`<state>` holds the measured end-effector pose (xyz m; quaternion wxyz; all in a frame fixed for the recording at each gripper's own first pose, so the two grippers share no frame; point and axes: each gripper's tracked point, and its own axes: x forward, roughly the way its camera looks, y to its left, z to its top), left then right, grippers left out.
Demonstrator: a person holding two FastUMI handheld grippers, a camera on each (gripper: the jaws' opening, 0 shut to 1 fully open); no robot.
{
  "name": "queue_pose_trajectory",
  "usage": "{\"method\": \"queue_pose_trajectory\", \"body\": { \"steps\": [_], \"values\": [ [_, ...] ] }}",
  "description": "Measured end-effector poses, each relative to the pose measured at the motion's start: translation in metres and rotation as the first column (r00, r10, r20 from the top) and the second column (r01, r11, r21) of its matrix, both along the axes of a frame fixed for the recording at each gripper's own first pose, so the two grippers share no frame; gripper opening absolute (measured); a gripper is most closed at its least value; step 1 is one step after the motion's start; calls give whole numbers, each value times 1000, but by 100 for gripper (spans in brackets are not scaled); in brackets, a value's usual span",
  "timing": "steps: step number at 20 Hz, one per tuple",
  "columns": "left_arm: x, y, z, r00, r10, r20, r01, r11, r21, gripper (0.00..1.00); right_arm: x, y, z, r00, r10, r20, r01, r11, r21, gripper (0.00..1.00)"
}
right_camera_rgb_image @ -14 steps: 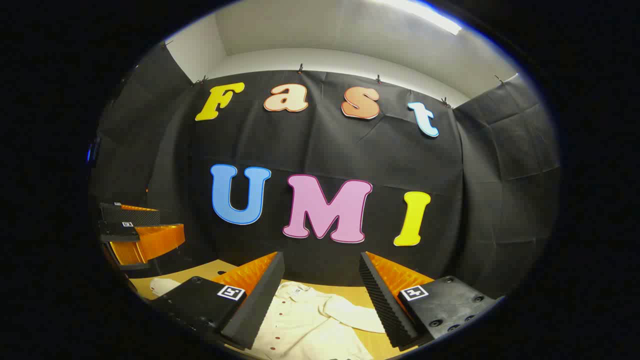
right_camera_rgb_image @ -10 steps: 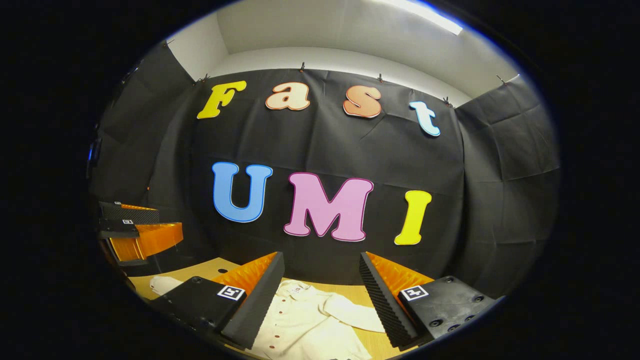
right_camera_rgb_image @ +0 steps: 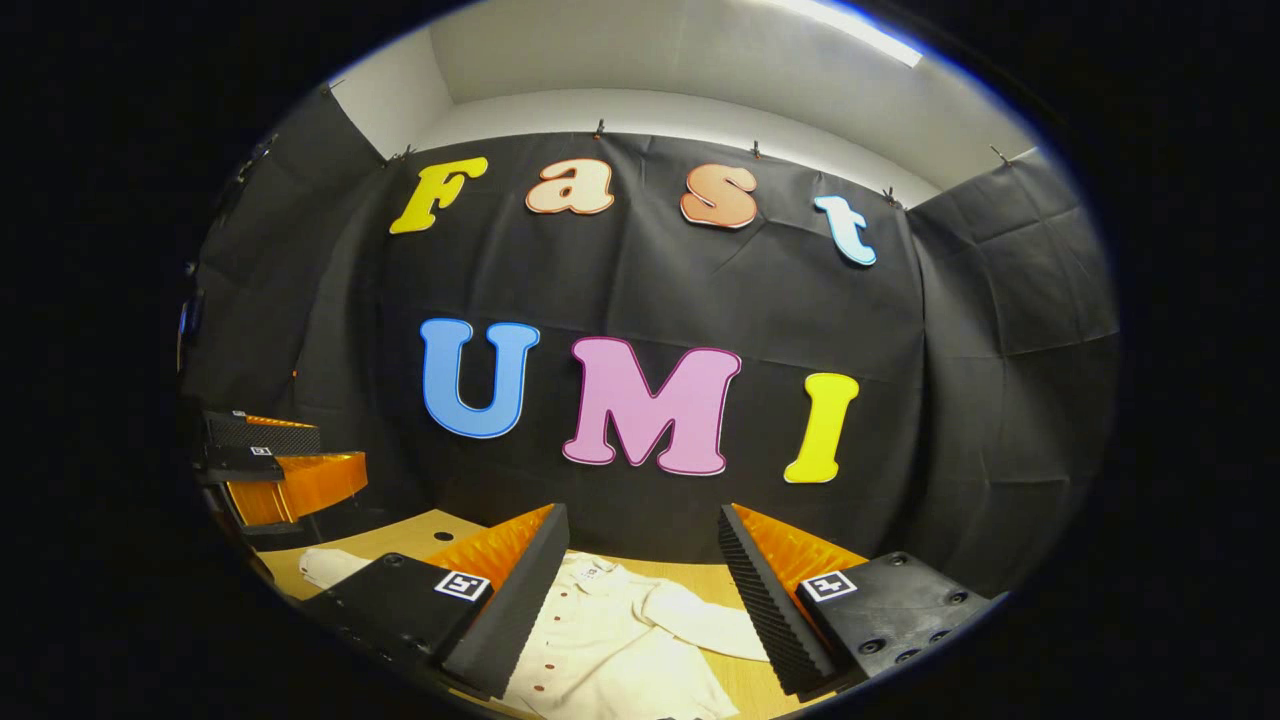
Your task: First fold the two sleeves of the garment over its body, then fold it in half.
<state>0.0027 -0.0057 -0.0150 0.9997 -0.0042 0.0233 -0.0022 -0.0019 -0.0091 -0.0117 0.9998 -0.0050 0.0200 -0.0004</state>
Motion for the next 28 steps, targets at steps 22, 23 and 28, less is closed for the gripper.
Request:
{"method": "queue_pose_trajectory", "body": {
  "steps": [22,23,28],
  "values": [
    [28,-13,-63,985,75,-159,-78,997,-13,96,118,-159,-189,926,-161,-342,121,983,-137,96],
    [31,-17,-68,983,71,-172,-75,997,-15,96,120,-175,-202,913,-189,-361,141,978,-157,97],
    [49,-41,-90,967,62,-249,-73,997,-34,96,110,-256,-287,777,-344,-527,310,938,-154,97]
  ]
}}
